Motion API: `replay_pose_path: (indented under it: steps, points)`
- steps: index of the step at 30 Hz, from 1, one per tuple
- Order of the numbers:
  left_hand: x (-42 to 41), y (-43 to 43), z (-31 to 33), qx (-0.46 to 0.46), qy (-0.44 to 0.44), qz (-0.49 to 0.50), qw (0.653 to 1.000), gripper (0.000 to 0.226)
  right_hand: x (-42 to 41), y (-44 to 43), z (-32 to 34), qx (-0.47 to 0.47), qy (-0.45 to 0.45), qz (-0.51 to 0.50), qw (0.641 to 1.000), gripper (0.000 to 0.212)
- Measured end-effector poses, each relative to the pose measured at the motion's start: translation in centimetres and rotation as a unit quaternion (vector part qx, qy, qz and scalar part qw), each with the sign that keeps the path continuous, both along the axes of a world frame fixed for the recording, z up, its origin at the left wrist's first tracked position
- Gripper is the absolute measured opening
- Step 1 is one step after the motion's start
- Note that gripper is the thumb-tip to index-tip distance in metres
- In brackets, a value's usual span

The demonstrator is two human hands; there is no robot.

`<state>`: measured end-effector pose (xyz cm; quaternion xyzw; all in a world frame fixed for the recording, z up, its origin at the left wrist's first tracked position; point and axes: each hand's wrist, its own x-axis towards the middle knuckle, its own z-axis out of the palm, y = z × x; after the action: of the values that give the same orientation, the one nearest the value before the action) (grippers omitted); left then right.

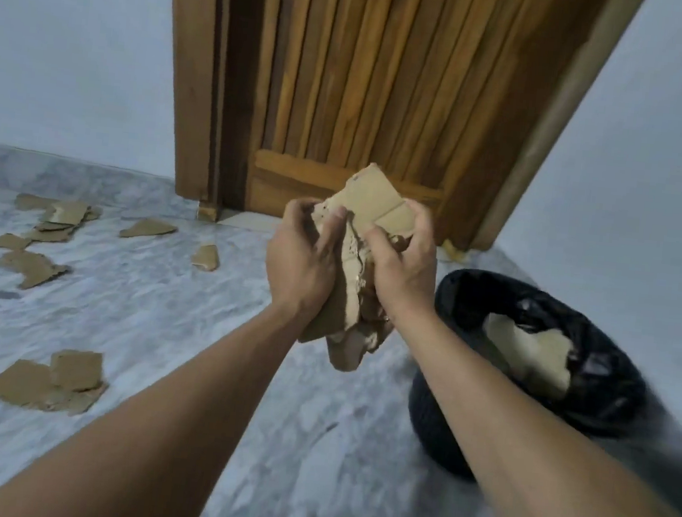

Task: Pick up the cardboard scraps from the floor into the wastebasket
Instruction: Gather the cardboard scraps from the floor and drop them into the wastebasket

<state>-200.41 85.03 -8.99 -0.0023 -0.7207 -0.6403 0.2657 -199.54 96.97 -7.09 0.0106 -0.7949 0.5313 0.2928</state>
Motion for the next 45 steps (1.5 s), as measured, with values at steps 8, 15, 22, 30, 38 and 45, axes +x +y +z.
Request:
replay_pose_path:
  steps: [8,15,22,30,38,45]
  points:
    - [-1.6,19.2,8.4,0.051,0.092,-0.115,0.988,0.039,1.0,17.6,8.5,0.047,0.102,-0.193,0.975,0.038]
    - [-3.7,25.8,3.3,-0.071,-0.058,-0.215,0.972,0.045,1.8,27.4,2.8,0.054,-0.091,-0.2,0.974,0.058]
    - [-4.8,19.7,-2.3,-0.279,-0.194,-0.188,0.921,0.065,6.9,34.2,-0.7,0.115,-0.253,-0.233,0.932,0.06]
    - [-2.3,17.3,-4.4,-0.05,-0.299,-0.326,0.895,0.028,8.0,32.2,-3.0,-0.036,-0.316,-0.194,0.928,0.035]
    - [-3.0,6.3,-2.0,-0.025,-0.277,-0.2,0.94,0.028,-0.8,24.9,-3.7,-0.08,-0.303,-0.122,0.942,0.031]
    - [-2.2,-6.0,-0.5,-0.045,-0.272,-0.087,0.957,0.046,-7.3,12.1,-6.1,-0.111,-0.308,-0.013,0.945,0.035]
